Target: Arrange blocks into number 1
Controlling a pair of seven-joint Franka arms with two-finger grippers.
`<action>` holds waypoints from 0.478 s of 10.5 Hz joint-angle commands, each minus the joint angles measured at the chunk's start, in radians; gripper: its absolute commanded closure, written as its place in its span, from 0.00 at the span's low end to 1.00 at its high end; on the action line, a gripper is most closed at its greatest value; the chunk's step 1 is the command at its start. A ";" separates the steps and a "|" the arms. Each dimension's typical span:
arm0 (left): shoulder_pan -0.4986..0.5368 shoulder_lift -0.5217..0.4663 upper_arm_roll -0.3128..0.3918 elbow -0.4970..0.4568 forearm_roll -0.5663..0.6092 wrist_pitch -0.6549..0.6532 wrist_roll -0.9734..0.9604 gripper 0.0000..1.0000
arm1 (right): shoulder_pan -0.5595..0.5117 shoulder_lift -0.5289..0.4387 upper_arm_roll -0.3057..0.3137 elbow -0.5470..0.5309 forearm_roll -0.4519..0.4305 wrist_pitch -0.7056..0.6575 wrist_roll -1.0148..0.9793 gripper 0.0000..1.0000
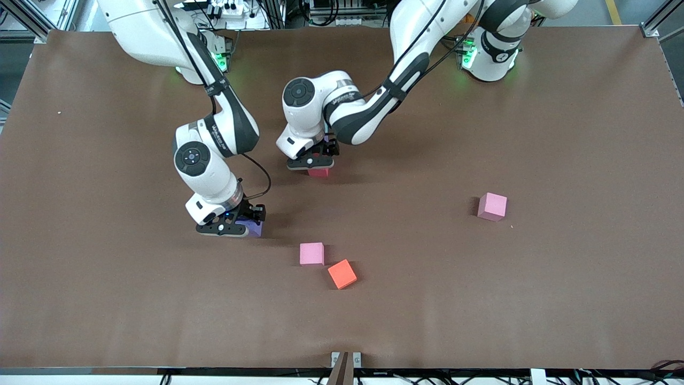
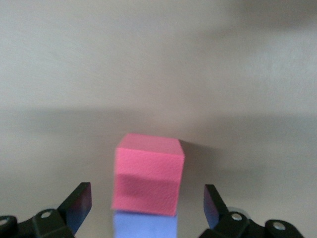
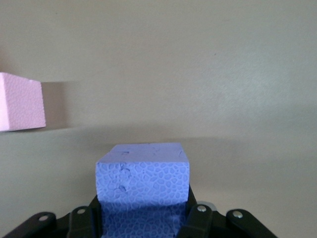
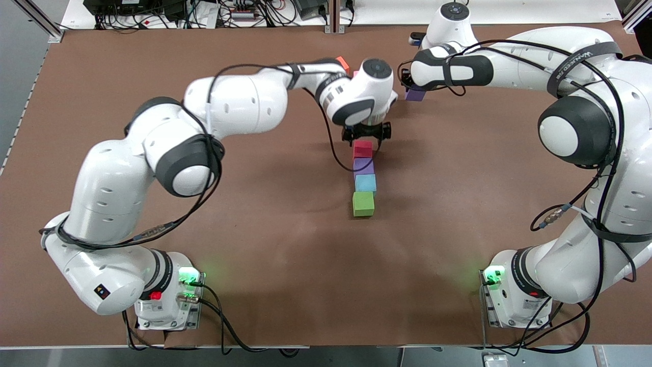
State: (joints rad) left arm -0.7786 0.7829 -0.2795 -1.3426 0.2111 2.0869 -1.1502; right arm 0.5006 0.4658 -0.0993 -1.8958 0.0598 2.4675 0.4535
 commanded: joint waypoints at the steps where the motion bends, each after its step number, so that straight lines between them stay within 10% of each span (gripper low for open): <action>1: 0.079 -0.135 0.006 -0.027 -0.009 -0.073 -0.005 0.00 | 0.050 -0.033 0.001 -0.031 0.002 -0.004 0.098 0.41; 5: 0.269 -0.192 0.022 -0.033 0.013 -0.093 0.050 0.00 | 0.139 -0.019 0.000 -0.019 0.003 -0.002 0.168 0.41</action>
State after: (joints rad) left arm -0.5782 0.6160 -0.2564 -1.3414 0.2135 1.9998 -1.1331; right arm 0.6050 0.4636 -0.0974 -1.9003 0.0599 2.4675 0.5854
